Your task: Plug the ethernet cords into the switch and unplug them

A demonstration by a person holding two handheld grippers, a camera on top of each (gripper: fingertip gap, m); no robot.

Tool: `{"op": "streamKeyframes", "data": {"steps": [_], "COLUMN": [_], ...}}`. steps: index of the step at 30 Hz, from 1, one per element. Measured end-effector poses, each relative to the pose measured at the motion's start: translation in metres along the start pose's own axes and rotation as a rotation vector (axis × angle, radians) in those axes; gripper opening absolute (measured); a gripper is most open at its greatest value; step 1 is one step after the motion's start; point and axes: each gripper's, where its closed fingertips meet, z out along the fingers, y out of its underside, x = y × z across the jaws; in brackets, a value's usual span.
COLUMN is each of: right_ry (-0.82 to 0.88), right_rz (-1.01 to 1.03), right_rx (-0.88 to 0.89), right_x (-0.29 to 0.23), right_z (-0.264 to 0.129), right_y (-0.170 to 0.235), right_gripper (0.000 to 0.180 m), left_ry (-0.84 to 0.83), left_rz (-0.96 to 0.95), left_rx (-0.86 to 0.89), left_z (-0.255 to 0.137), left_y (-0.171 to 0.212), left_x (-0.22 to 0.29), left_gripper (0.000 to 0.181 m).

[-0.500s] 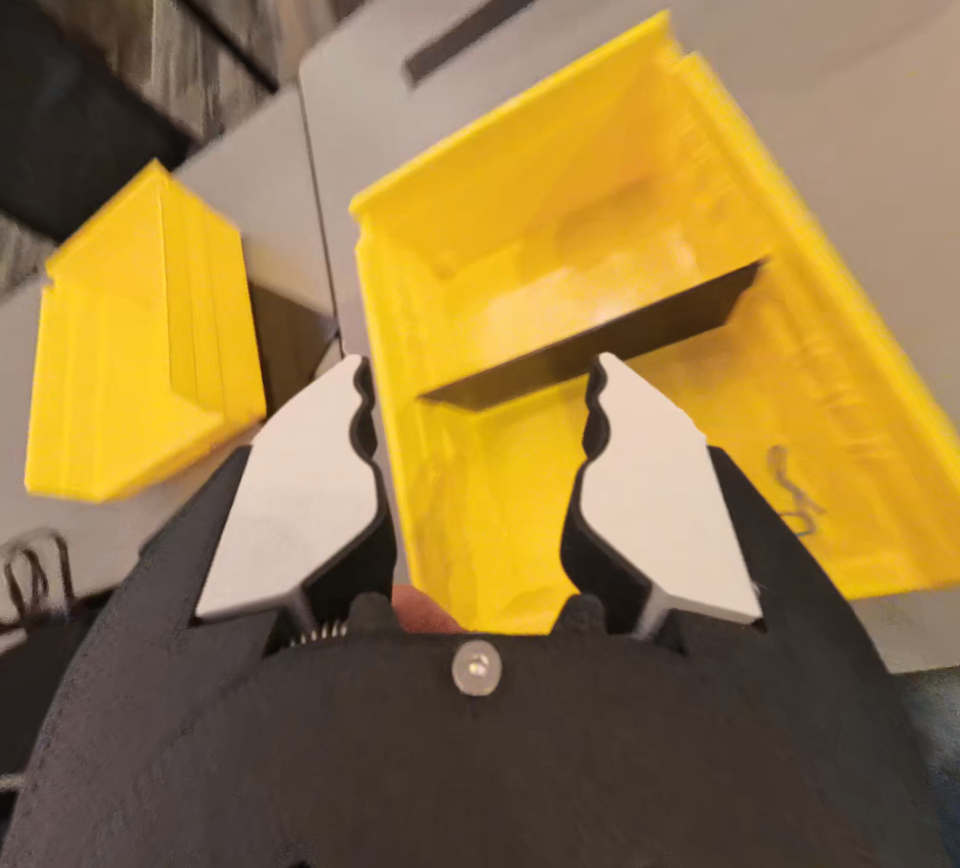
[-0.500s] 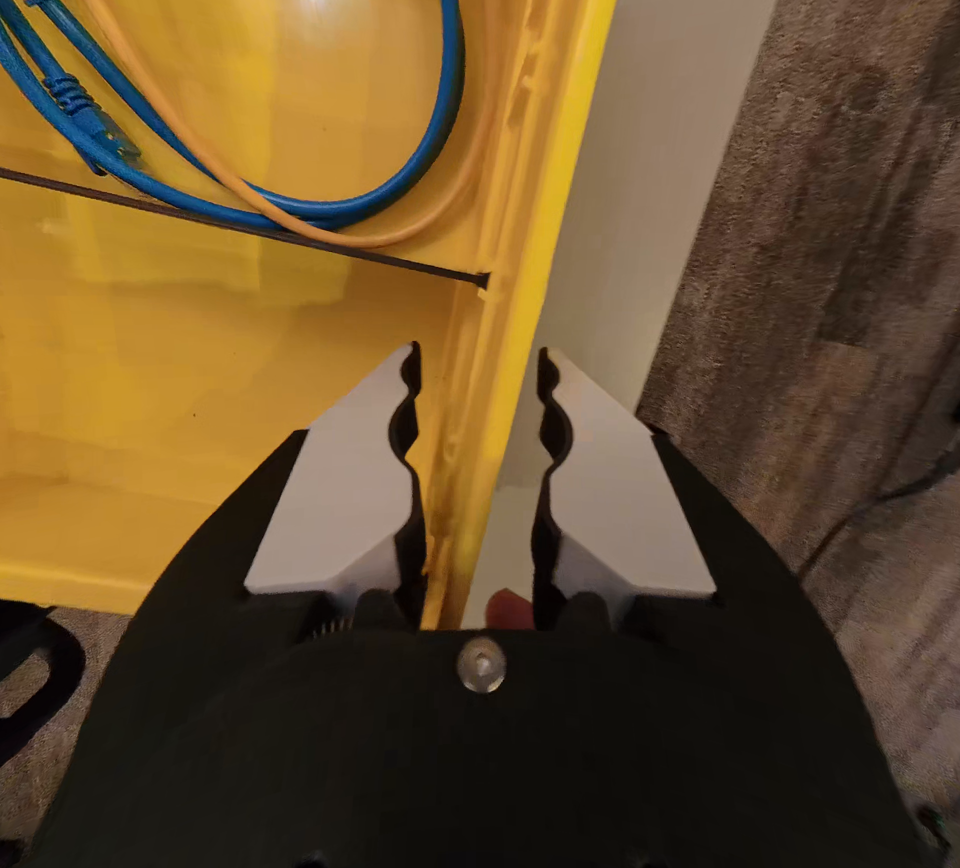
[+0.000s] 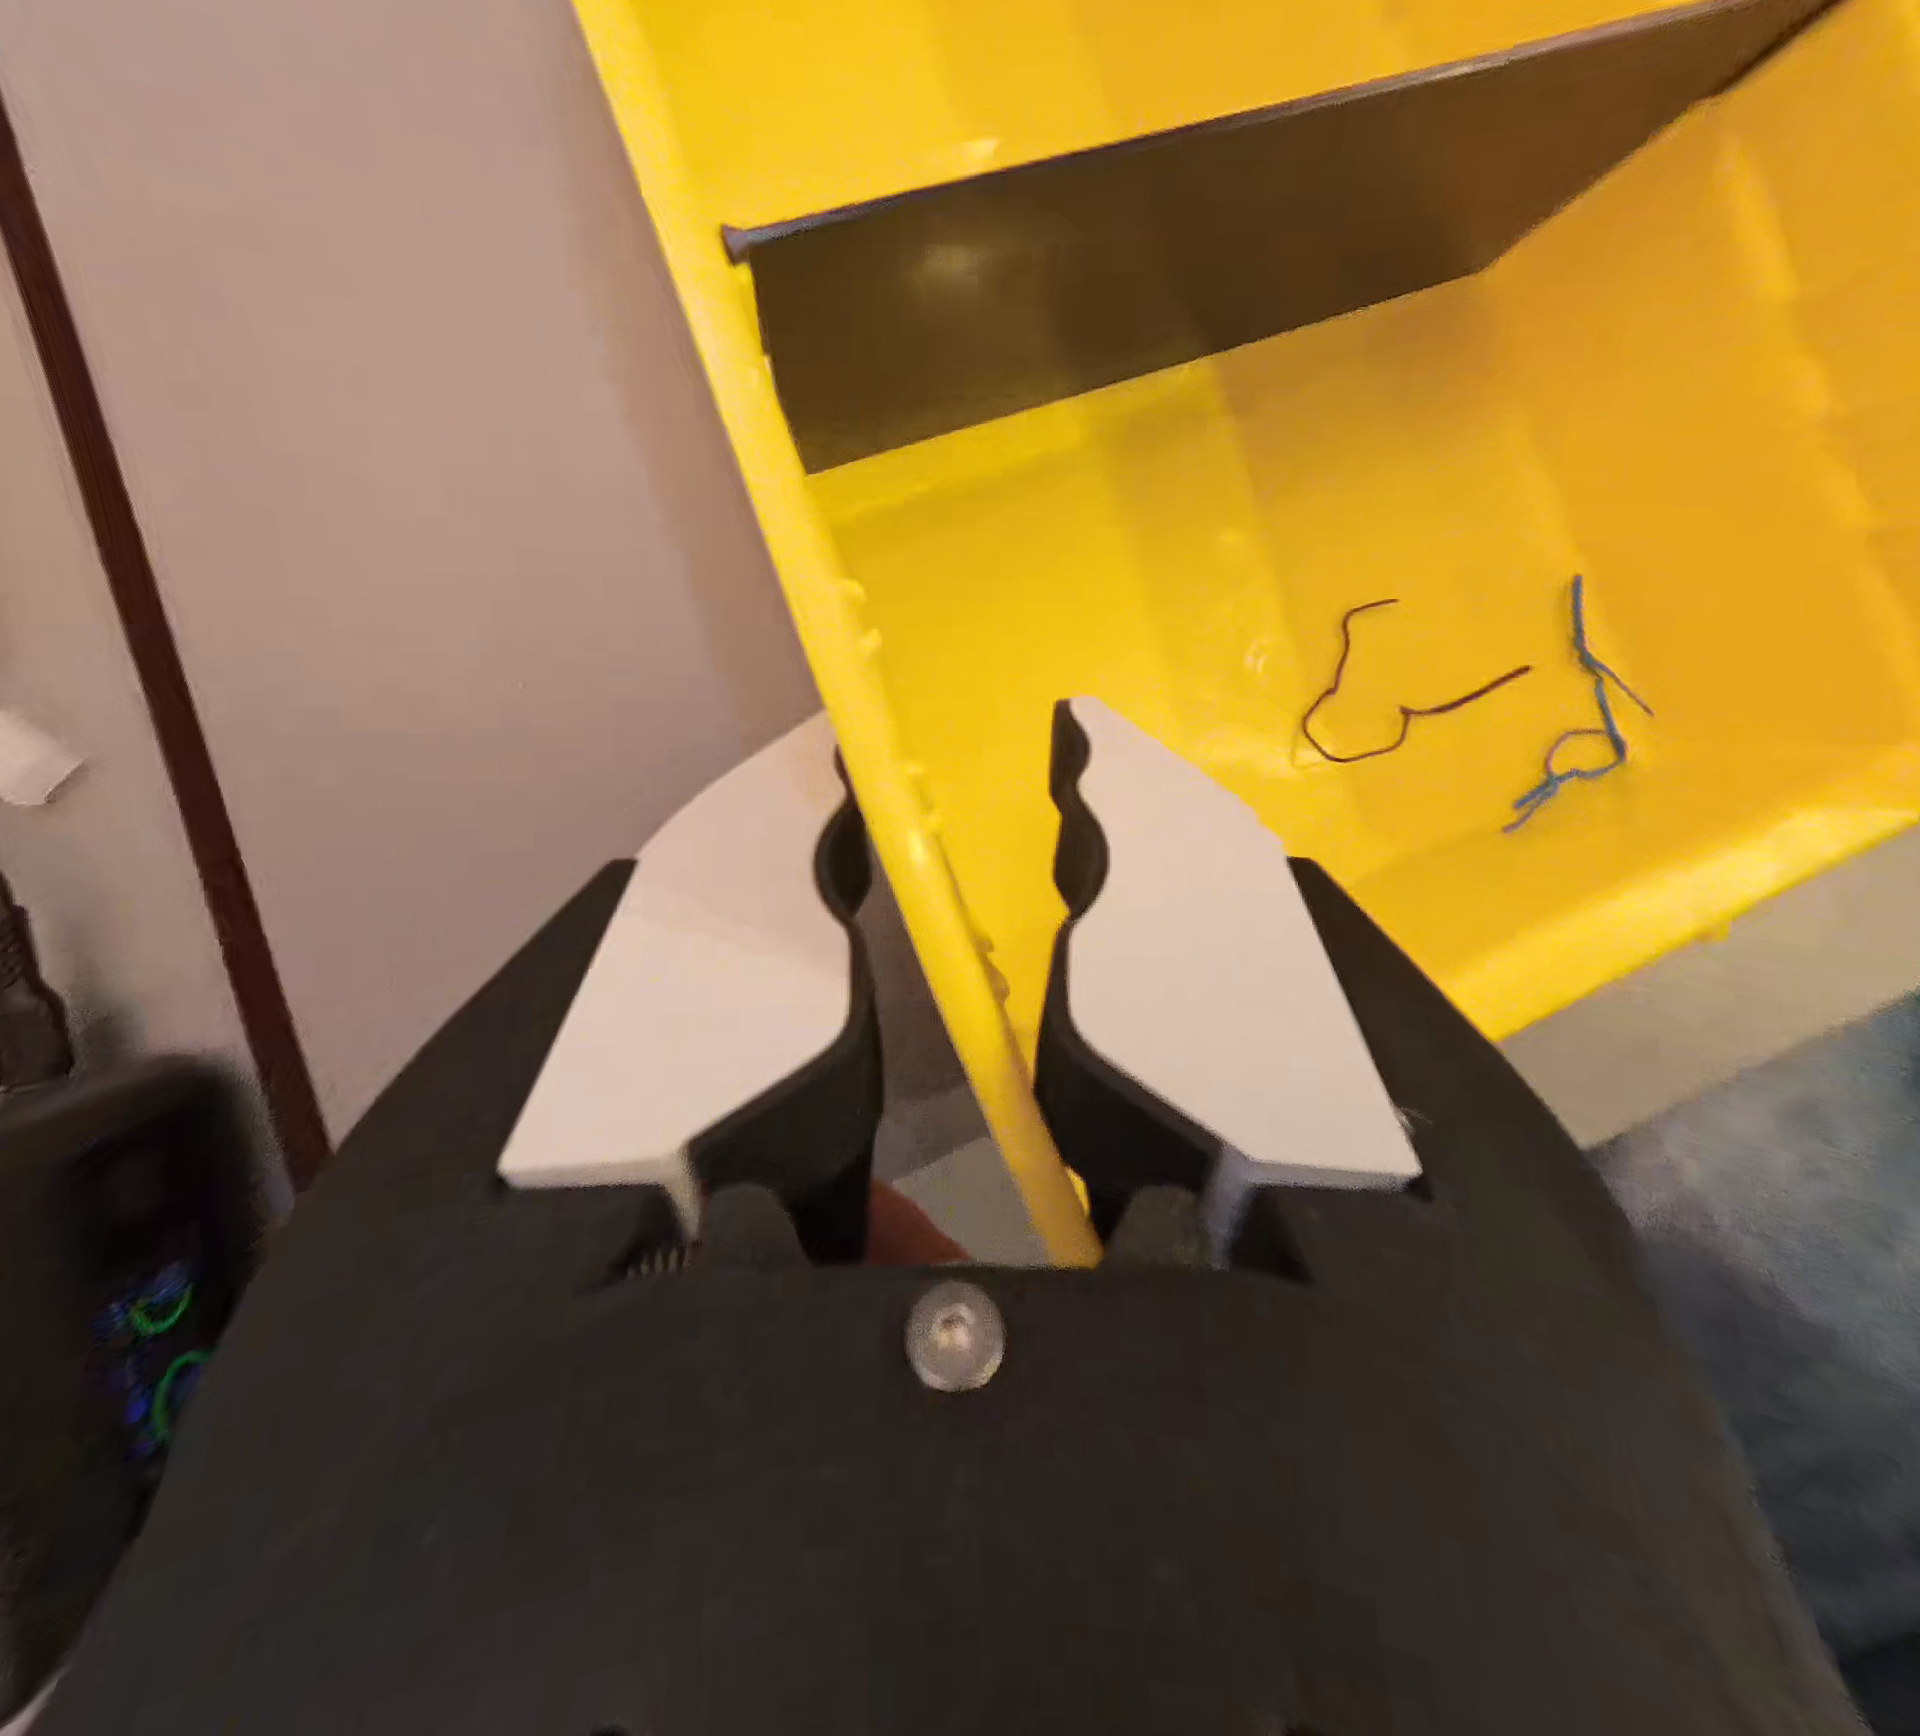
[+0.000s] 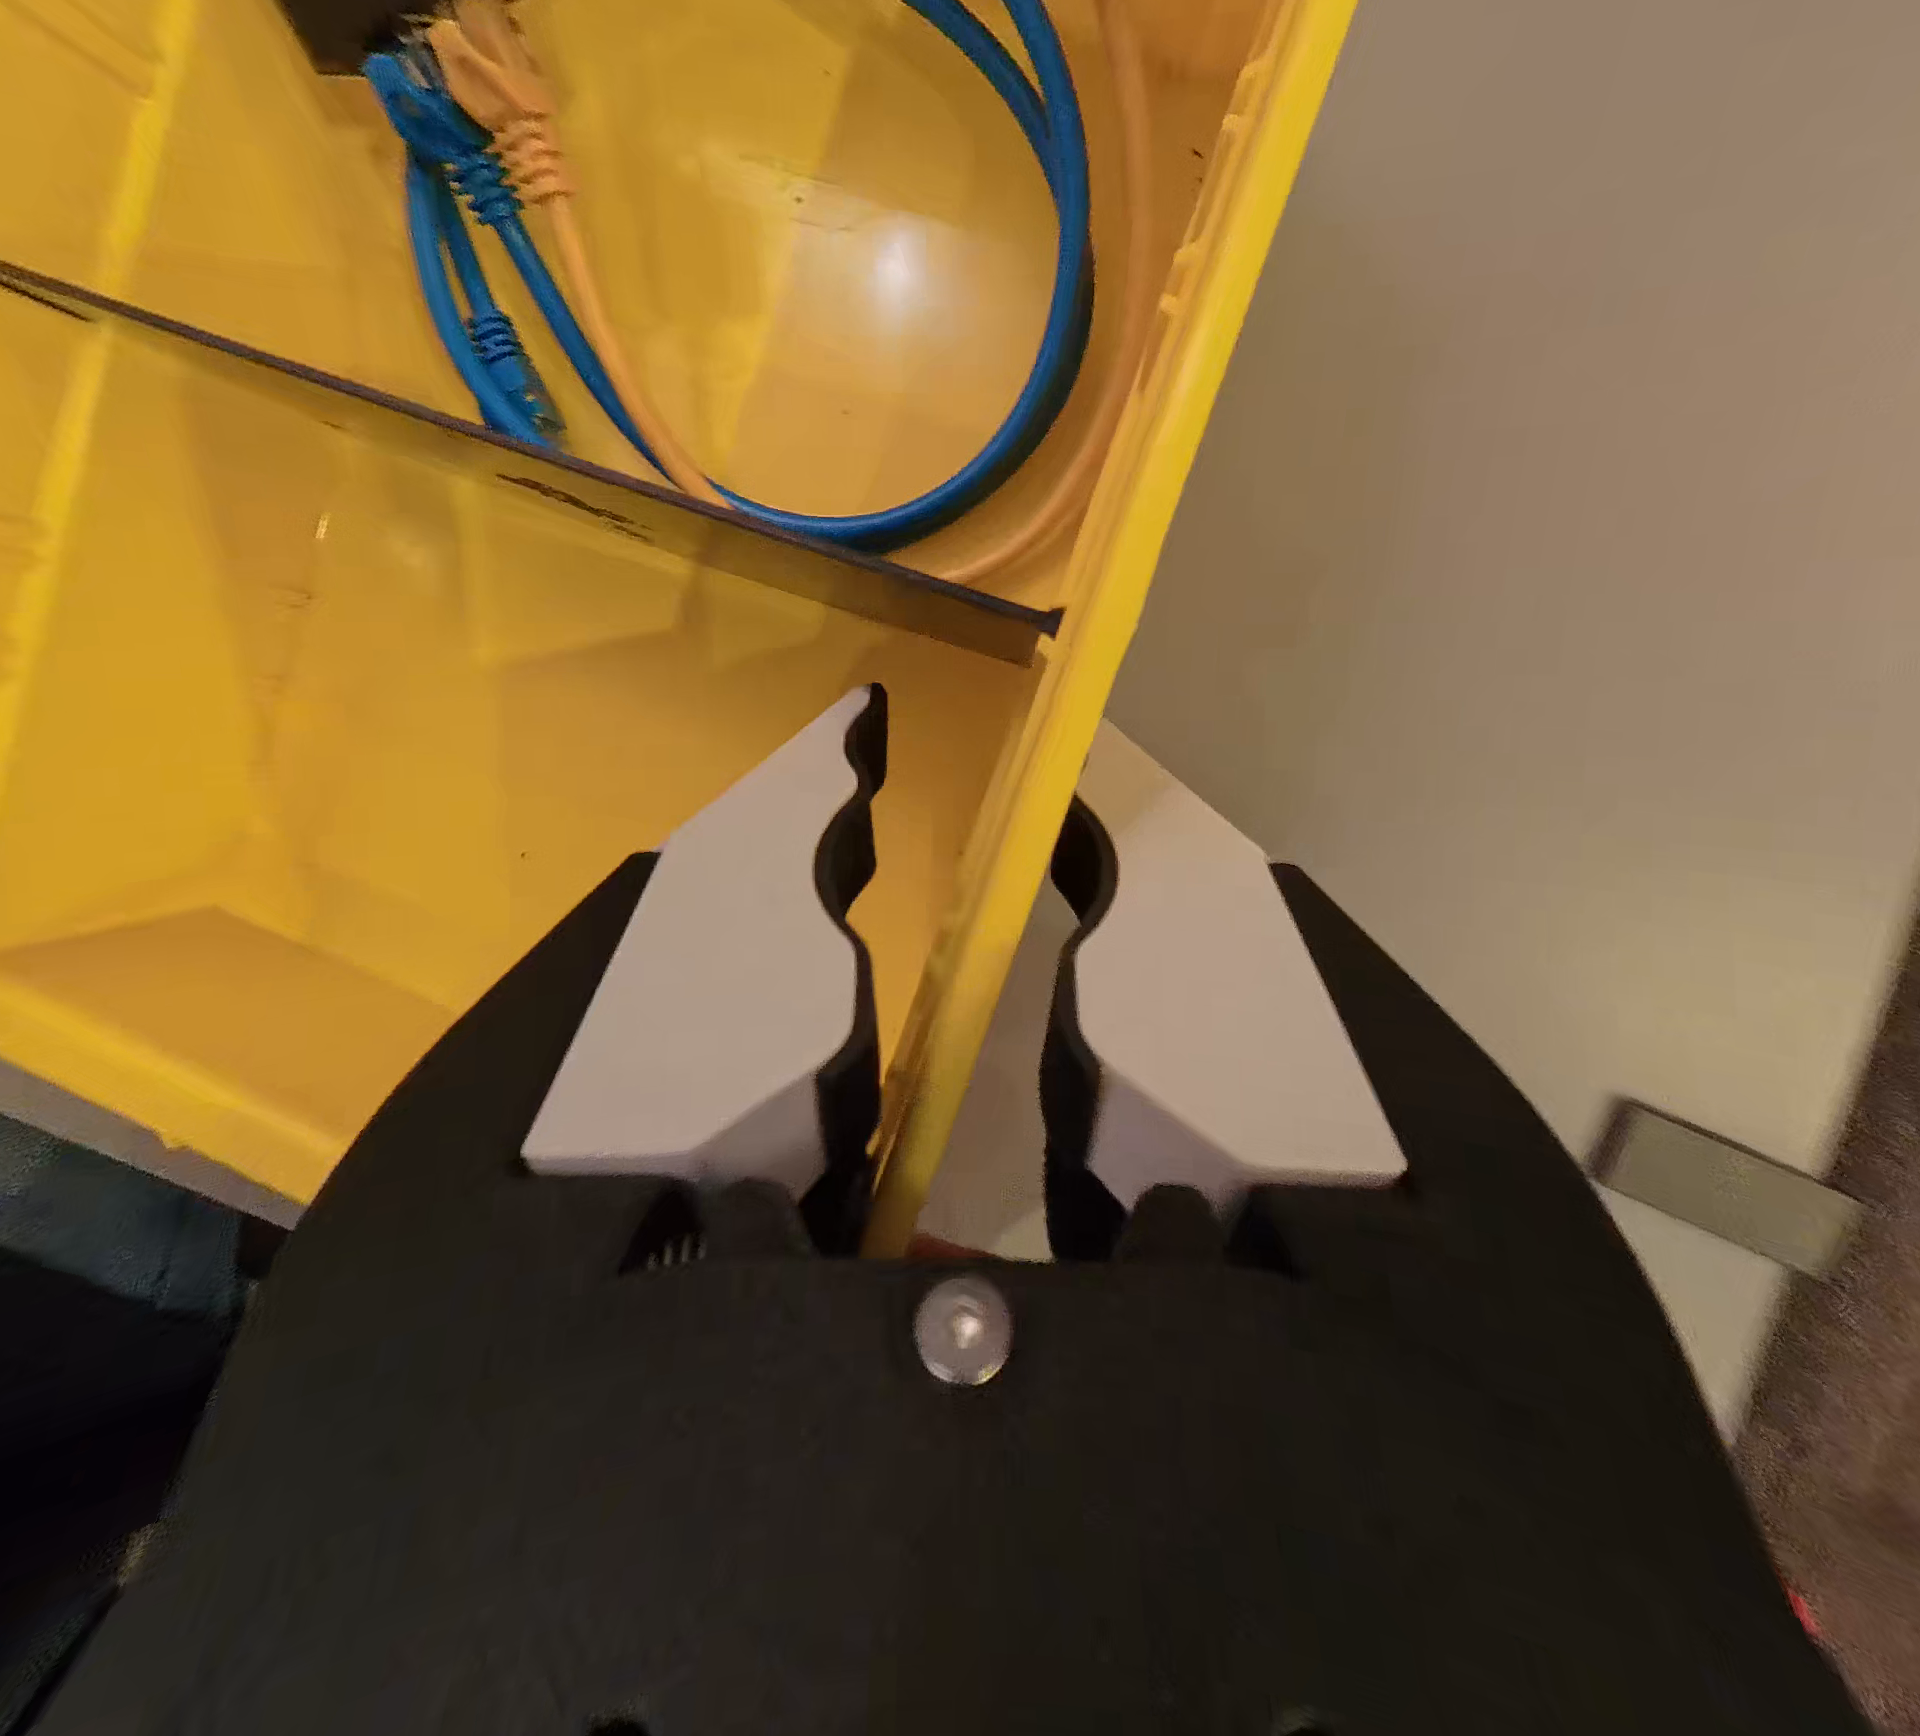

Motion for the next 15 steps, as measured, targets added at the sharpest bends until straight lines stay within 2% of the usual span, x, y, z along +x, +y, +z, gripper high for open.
{"op": "streamKeyframes", "data": {"steps": [2, 8, 15], "right_ry": [-0.049, -0.154, -0.308], "right_rz": [0.003, -0.021, -0.103], "right_rx": [0.031, 0.123, 0.168], "right_x": [-0.028, -0.118, -0.244], "right_z": [0.007, 0.033, 0.062], "right_y": [-0.007, -0.031, -0.055], "right_gripper": [0.035, 0.054, 0.086], "left_ry": [-0.039, -0.073, -0.118], "left_rz": [-0.013, -0.035, -0.089], "left_rx": [0.000, 0.045, 0.211], "left_z": [0.002, -0.008, -0.054], "left_y": [-0.003, -0.005, -0.023], "left_x": [-0.004, -0.004, -0.007], "left_gripper": [0.029, 0.027, 0.027]}}
